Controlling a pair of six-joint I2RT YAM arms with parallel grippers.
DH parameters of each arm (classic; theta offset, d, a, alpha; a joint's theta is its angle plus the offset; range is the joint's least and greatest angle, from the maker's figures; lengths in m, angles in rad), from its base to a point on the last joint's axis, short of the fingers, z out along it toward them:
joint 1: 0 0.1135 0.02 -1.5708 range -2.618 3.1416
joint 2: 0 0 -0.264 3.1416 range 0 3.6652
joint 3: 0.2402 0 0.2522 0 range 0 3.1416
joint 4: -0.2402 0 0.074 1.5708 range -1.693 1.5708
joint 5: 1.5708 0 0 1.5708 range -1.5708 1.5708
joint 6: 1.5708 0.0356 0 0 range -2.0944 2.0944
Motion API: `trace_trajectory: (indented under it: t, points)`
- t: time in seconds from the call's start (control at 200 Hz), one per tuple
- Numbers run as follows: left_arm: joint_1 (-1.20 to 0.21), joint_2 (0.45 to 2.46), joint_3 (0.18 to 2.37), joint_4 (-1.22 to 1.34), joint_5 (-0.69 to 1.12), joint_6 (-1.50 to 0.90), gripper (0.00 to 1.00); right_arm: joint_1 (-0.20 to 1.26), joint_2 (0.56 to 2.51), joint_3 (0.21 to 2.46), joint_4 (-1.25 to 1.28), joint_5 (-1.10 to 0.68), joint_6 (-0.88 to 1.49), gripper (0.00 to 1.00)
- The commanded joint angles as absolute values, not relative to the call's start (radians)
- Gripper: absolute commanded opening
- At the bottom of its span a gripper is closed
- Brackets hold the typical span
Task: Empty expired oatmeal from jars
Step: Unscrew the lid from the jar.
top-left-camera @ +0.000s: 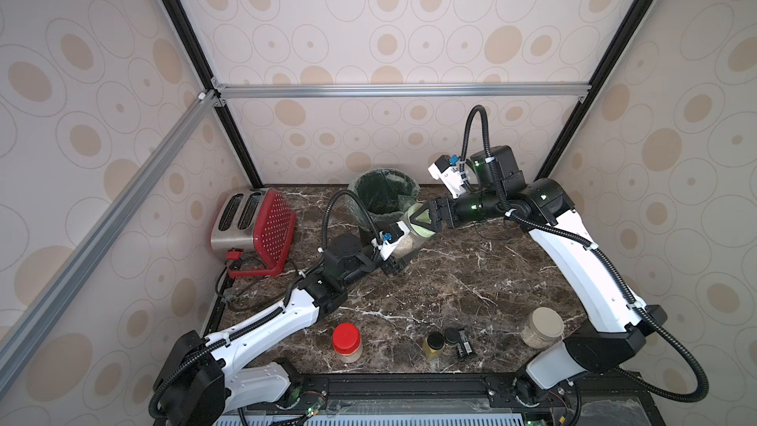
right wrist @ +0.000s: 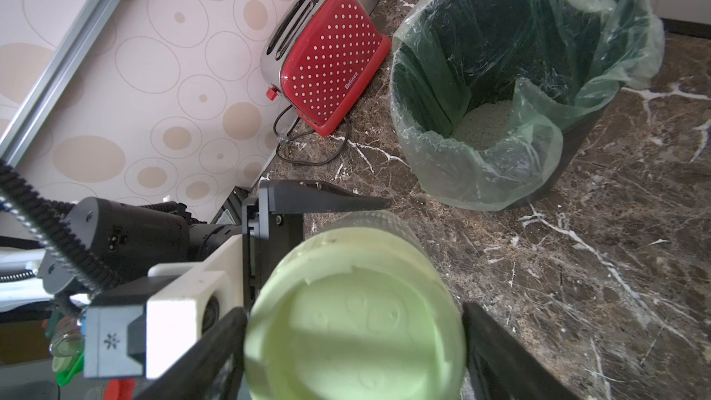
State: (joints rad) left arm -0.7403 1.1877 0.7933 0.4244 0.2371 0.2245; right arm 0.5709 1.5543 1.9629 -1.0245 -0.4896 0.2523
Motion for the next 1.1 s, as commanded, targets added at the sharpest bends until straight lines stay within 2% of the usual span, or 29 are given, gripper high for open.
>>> trace_trajectory:
  t: [0.0, 0.34, 0.506, 0.611, 0.711, 0.876, 1.097]
  points:
    - [-0.735, 1.158, 0.847, 0.497, 0.238, 0.240, 0.00, 0.579, 1.561, 1.966, -1.028, -0.505, 0.240, 0.81]
    - [-0.735, 1.147, 0.842, 0.489, 0.229, 0.243, 0.00, 0.580, 1.615, 2.151, -1.144, -0.505, 0.175, 0.74]
    - [-0.735, 1.146, 0.835, 0.495, 0.228, 0.239, 0.00, 0.579, 1.625, 2.233, -1.173, -0.526, 0.150, 0.73]
    - [-0.735, 1.144, 0.837, 0.494, 0.227, 0.233, 0.00, 0.575, 1.621, 2.223, -1.193, -0.478, 0.143, 0.73]
    - [-0.735, 1.124, 0.835, 0.478, 0.217, 0.222, 0.00, 0.512, 1.569, 2.065, -1.157, -0.422, 0.173, 0.72]
    - [-0.735, 1.070, 0.815, 0.422, 0.171, 0.201, 0.00, 0.333, 1.449, 1.644, -0.872, -0.478, 0.310, 0.65]
    - [-0.737, 1.028, 0.804, 0.369, 0.130, 0.190, 0.00, 0.300, 1.567, 1.403, -0.775, -0.290, 0.294, 0.65]
